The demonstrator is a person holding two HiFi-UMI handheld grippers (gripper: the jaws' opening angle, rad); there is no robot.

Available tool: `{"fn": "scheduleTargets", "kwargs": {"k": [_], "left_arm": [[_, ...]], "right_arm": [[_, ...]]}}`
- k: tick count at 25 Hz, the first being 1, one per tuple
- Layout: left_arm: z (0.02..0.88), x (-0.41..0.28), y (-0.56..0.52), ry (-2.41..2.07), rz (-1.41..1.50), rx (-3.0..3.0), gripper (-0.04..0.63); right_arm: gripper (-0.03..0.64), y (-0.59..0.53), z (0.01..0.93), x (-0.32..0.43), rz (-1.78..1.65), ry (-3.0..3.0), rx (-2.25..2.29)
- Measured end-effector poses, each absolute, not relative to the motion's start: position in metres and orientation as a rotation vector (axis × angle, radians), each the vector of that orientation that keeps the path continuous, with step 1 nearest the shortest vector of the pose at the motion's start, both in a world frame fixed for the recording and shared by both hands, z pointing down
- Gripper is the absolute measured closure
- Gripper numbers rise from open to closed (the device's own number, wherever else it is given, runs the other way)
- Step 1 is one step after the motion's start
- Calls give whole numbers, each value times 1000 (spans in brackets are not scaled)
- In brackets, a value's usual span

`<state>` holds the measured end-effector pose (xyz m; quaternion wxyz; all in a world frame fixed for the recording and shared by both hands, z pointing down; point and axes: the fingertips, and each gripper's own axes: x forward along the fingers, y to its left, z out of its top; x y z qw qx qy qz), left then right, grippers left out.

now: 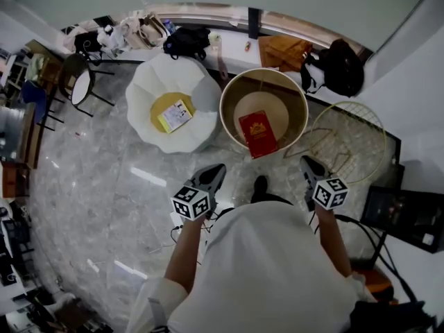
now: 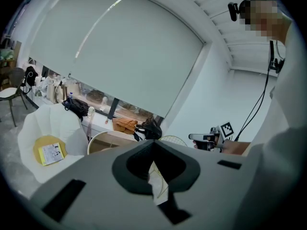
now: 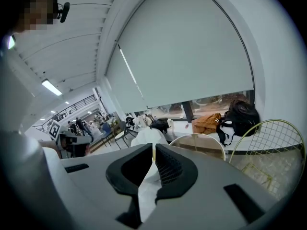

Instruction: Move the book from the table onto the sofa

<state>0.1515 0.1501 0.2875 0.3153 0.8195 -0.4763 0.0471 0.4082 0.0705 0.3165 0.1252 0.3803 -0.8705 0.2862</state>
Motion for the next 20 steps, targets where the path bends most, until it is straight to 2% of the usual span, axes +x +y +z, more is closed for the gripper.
{"fn": "scheduleTargets", "kwargs": {"k": [11,20], "left_arm": [[318,181,101,-1279,210,2091,594],[345,192,75,-1222,274,2088,594]], "right_arm": [[575,12,347,414,858,-2536,945],[574,12,384,407,917,-2473,926]]}}
